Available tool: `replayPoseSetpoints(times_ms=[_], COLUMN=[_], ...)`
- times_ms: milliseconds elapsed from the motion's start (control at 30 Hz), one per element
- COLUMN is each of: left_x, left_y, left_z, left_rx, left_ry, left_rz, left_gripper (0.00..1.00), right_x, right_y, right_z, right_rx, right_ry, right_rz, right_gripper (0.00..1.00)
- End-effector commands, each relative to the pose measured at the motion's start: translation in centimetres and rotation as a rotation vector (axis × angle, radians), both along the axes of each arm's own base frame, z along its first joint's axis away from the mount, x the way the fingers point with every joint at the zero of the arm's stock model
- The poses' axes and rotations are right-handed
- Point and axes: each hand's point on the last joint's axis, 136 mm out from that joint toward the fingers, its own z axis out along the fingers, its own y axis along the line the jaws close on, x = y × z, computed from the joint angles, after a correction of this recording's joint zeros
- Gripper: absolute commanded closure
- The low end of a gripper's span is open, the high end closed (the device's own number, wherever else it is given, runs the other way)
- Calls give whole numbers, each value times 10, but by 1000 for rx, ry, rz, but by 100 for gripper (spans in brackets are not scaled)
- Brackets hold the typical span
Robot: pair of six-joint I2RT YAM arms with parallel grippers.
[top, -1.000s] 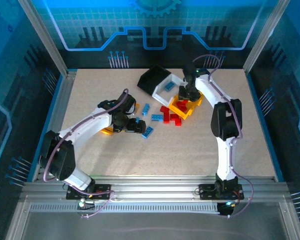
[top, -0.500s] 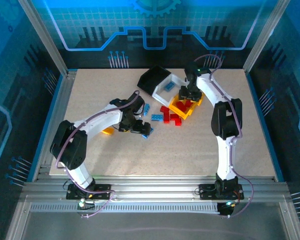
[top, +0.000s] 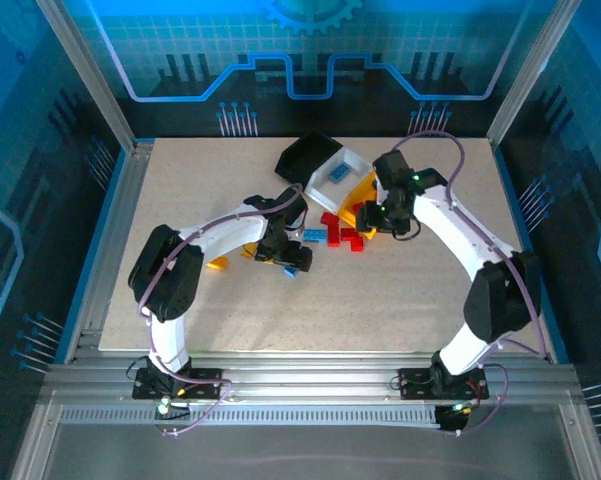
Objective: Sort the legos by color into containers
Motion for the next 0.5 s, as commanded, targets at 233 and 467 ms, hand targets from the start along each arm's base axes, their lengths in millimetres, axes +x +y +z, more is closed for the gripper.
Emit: replayPoseSetpoints(times_ms=[233, 467], left_x=[32, 28], left_y=[-9, -9], left_z=[-23, -38], left_rx=[94, 132], left_ry=[-13, 8], left_rz=[-87, -111], left_gripper=[20, 32], right_x=[-39, -32], right_y=[-7, -11], right_z=[0, 3], right_rx=[54, 70], right_ry=[27, 17], right_rz=[-33, -57], right_gripper=[39, 38])
